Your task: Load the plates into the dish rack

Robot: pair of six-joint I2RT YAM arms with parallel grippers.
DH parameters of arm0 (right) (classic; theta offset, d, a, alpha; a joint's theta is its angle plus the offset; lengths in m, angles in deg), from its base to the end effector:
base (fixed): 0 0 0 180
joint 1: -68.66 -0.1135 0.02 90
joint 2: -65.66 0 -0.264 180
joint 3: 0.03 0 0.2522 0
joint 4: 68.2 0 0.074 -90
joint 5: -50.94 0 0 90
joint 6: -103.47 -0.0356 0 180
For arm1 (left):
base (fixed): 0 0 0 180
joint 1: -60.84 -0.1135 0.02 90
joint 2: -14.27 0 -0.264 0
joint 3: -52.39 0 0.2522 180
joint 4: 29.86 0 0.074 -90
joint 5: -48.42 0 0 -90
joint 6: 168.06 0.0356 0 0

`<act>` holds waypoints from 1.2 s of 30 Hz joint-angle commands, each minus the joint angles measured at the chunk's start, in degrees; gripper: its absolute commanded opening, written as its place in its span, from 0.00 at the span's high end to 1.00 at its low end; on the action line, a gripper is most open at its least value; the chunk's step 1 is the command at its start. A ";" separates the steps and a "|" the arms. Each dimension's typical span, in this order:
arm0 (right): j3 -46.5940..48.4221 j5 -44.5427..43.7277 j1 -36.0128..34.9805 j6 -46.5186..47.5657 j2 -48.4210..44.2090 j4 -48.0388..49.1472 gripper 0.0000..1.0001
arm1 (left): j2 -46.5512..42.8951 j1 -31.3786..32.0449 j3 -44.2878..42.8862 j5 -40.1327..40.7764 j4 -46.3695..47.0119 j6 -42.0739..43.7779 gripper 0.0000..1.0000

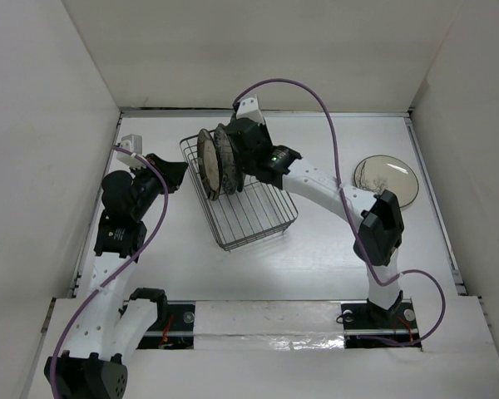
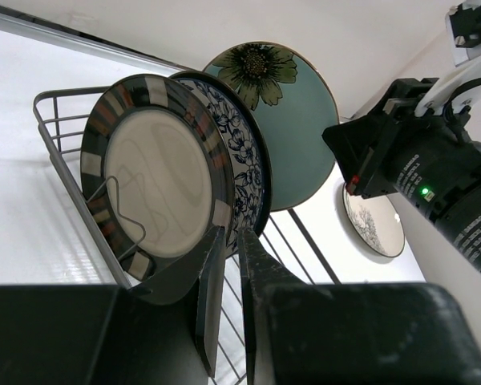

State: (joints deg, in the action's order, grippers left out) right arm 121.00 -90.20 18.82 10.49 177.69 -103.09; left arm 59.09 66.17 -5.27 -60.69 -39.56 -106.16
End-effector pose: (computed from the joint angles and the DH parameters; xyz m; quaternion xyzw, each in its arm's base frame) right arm 0.3145 0.3297 0.3556 -0.0938 0.7926 -0.1147 0.5915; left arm 0.1842 -0.0289 0.3615 -0.0156 0.6884 -0.3153 0.6531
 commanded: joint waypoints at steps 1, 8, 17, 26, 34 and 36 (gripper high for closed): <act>4.01 -4.58 -1.48 2.28 1.08 4.25 1.00 | -0.78 0.30 -0.14 -1.19 2.98 0.15 0.90; 4.27 -8.89 -2.71 7.28 1.27 7.84 1.00 | -0.61 0.30 -0.05 -1.37 2.98 0.15 0.90; 3.13 -10.57 -2.19 10.19 -1.28 10.40 1.00 | -0.52 0.30 -0.40 -0.40 2.63 0.32 0.90; 3.21 -10.39 -2.71 10.45 0.29 9.26 1.00 | 0.71 0.30 -0.49 -1.71 3.50 -0.29 0.90; 3.66 -8.72 -4.47 5.45 4.77 5.66 1.00 | 0.19 0.30 -0.05 -1.98 3.50 -0.20 0.90; 3.48 -8.63 -5.00 4.57 5.13 5.39 1.00 | -0.17 0.30 -0.22 -1.02 2.98 0.06 0.90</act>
State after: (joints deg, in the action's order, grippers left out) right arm 122.38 -96.80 15.34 17.42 182.98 -100.68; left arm 59.81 66.17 -5.27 -61.37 -39.48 -106.22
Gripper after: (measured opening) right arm 0.045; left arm 0.098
